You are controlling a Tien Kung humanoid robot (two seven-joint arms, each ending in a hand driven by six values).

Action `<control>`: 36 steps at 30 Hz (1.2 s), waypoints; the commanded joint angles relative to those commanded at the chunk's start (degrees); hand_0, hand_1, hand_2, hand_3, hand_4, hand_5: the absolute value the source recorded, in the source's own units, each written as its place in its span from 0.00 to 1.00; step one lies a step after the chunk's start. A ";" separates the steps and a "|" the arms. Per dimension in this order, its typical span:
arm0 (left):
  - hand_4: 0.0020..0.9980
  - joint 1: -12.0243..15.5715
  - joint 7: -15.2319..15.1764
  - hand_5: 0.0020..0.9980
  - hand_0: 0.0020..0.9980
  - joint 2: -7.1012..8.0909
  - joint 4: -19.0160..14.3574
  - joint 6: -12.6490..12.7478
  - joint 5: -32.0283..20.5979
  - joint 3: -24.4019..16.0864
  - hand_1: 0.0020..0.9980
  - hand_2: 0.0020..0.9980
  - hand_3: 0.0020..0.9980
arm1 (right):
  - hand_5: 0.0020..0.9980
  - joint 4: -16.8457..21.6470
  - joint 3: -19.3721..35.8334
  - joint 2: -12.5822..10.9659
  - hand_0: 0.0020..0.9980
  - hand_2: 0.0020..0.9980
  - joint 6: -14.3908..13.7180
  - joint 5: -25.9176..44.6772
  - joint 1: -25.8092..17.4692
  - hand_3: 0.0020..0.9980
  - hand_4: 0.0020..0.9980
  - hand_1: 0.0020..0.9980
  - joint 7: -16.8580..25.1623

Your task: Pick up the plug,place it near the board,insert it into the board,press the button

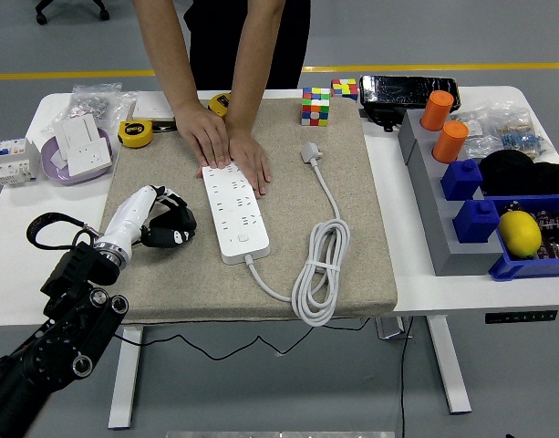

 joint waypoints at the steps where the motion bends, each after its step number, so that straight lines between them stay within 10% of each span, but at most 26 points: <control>1: 0.56 0.00 0.07 0.04 0.82 0.06 -0.15 0.05 0.22 0.04 0.73 0.46 0.42 | 0.88 0.00 -0.02 0.00 0.84 0.74 0.00 0.01 0.01 0.77 1.00 0.75 0.01; 20: 0.51 -4.76 0.63 0.00 0.81 2.75 -4.46 0.95 -0.57 7.66 0.66 0.44 0.40 | 0.88 0.00 0.05 0.01 0.84 0.74 -0.06 0.31 0.26 0.77 1.00 0.75 0.01; 36: 0.51 -9.43 0.02 0.00 0.81 2.91 1.11 1.10 0.13 12.76 0.65 0.44 0.40 | 0.88 0.00 0.13 -0.07 0.84 0.74 -0.04 0.16 0.33 0.77 1.00 0.75 -0.05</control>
